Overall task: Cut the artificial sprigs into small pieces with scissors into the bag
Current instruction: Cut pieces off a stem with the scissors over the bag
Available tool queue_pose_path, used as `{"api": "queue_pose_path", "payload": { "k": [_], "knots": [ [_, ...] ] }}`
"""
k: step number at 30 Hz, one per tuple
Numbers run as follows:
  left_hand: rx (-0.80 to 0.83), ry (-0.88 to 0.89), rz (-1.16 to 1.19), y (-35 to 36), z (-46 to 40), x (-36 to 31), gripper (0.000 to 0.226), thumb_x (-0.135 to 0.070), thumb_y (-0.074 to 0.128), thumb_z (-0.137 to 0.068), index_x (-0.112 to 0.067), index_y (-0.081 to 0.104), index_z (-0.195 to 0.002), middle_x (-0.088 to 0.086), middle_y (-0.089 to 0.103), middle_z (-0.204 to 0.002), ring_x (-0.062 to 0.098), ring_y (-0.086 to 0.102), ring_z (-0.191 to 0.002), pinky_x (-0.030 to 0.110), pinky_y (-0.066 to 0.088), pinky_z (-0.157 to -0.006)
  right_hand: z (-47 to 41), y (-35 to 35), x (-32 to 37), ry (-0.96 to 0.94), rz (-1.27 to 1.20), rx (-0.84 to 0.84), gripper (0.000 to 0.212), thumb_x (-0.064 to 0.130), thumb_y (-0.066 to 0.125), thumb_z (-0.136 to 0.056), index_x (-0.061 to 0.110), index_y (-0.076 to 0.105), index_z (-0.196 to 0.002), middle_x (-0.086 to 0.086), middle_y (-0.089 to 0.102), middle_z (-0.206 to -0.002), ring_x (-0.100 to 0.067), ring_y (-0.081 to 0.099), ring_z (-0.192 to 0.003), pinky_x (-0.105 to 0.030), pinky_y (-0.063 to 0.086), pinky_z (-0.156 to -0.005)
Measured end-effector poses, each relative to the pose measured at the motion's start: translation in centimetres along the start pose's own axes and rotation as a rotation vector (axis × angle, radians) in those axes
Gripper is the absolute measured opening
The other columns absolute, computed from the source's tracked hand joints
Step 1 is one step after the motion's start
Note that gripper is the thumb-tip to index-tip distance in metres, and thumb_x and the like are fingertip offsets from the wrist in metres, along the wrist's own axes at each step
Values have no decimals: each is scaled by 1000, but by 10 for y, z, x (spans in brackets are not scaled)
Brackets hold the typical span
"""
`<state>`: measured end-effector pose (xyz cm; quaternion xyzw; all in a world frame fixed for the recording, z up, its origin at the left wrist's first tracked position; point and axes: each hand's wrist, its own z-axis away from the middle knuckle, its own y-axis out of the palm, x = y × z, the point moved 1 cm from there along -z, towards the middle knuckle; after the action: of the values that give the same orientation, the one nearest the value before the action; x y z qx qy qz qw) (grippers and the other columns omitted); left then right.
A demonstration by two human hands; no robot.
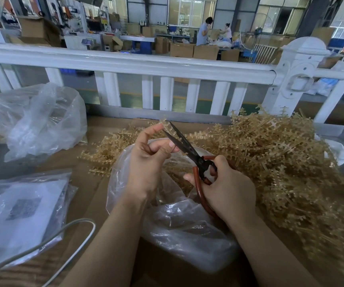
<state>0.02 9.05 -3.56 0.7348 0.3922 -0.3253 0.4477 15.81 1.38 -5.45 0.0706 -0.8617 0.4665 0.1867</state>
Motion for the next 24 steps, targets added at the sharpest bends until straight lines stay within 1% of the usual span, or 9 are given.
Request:
{"api": "queue_pose_path", "payload": {
  "k": [6, 9, 10, 13, 15, 17, 19, 21, 24],
  "knots": [
    [-1, 11, 17, 1, 0, 0, 51, -12, 72, -73, -13, 54, -121, 0, 76, -77, 11, 71, -77, 34, 57, -87, 2, -1, 2, 2, -36, -38, 61, 96, 33, -68, 37, 35, -84, 28, 37, -61, 2, 39, -54, -11, 18, -48],
    [12, 15, 3, 0, 0, -1, 50, -13, 72, -73, -14, 54, -121, -1, 75, -75, 12, 71, -79, 35, 56, -89, 3, -1, 1, -1, -47, -29, 63, 98, 30, -67, 38, 36, -86, 28, 39, -63, 1, 41, -57, -10, 18, -49],
    [17, 15, -4, 0, 0, -1, 50, -14, 72, -74, -14, 54, -121, -1, 75, -74, 12, 71, -79, 37, 56, -90, 3, 0, 0, -5, -54, -28, 64, 99, 28, -67, 39, 37, -87, 27, 40, -62, 2, 41, -57, -10, 18, -49],
    [18, 11, -13, -1, 0, -2, 49, -13, 71, -75, -15, 55, -122, -2, 74, -73, 12, 70, -78, 43, 53, -95, 4, -1, 0, -12, -83, -34, 67, 102, 23, -67, 40, 38, -88, 28, 40, -60, 12, 32, -51, -9, 19, -48],
    [16, 8, -10, -2, 0, -2, 47, -12, 70, -76, -15, 56, -121, -3, 73, -73, 12, 69, -78, 49, 51, -99, 4, -1, 1, -22, -101, -29, 64, 101, 26, -68, 41, 38, -89, 28, 42, -60, 14, 32, -51, -9, 21, -48],
    [15, 5, -13, -2, -1, -1, 46, -12, 70, -76, -15, 56, -121, -3, 72, -72, 14, 68, -79, 55, 48, -101, 3, -1, 1, -29, -114, -25, 61, 98, 32, -68, 42, 38, -90, 27, 43, -60, 9, 38, -52, -10, 22, -48],
    [7, 5, -19, -2, -1, -2, 46, -11, 70, -77, -15, 56, -121, -3, 71, -72, 17, 68, -80, 56, 47, -102, 3, 0, 1, -34, -109, -30, 59, 95, 35, -68, 40, 38, -88, 25, 43, -61, -1, 44, -55, -11, 23, -49],
    [-2, 5, -28, -1, 0, -3, 46, -12, 70, -78, -15, 56, -121, -3, 71, -71, 17, 67, -81, 53, 48, -102, 3, 0, 0, -43, -96, -39, 59, 94, 37, -69, 37, 38, -86, 22, 45, -61, -6, 48, -56, -12, 24, -48],
    [-7, -10, -28, -1, 0, -3, 46, -12, 69, -78, -13, 56, -122, -4, 71, -70, 13, 68, -78, 43, 52, -98, 3, 0, -1, -54, -97, -66, 59, 92, 40, -71, 34, 38, -84, 21, 44, -60, -7, 46, -54, -13, 24, -48]
  ]
}}
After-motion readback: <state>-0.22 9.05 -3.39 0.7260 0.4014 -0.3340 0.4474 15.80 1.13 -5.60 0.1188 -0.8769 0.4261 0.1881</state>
